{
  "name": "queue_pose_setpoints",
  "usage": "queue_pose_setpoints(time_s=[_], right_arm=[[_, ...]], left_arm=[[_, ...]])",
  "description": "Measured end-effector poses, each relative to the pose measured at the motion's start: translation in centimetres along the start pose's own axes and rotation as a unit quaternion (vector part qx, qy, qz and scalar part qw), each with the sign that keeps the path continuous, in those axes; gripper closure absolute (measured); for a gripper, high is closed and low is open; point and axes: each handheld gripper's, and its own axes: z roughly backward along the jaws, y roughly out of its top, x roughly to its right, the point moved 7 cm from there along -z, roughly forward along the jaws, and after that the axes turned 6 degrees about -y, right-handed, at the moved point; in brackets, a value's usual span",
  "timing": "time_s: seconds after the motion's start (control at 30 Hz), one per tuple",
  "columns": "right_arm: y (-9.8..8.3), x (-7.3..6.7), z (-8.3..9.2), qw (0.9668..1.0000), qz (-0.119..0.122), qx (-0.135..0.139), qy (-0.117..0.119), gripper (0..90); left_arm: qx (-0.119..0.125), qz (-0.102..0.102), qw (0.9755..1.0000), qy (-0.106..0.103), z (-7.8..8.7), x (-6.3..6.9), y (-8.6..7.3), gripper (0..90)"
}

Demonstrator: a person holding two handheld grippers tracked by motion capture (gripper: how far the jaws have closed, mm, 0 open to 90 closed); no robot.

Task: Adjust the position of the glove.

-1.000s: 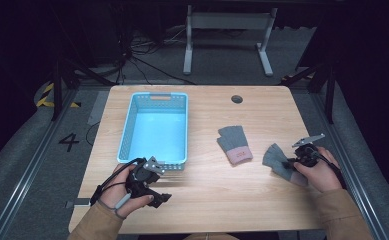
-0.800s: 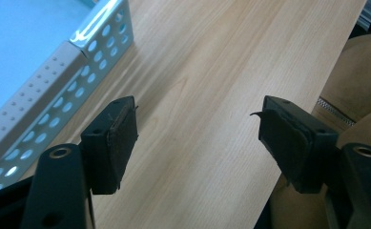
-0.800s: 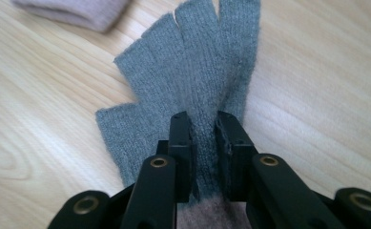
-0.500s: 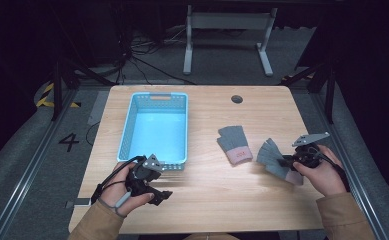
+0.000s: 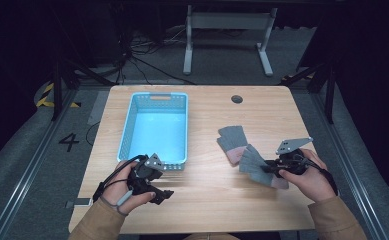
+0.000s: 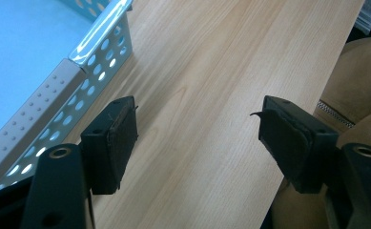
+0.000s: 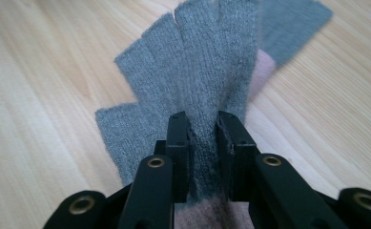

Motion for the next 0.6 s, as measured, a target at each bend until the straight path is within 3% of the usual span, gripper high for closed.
queue_pose_setpoints(time_s=[0.2, 0.6], right_arm=[[0.4, -1.5, -0.4, 0.9993, 0.012, 0.008, 0.034, 76.5], [1.3, -3.7, -2.0, 0.9969, 0.055, 0.011, 0.055, 76.0]], left_arm=[[-0.001, -0.004, 1.0000, -0.003, -0.1, 0.0, 0.3, 30.2], [-0.003, -0.005, 1.0000, -0.002, -0.2, 0.0, 0.2, 30.3]])
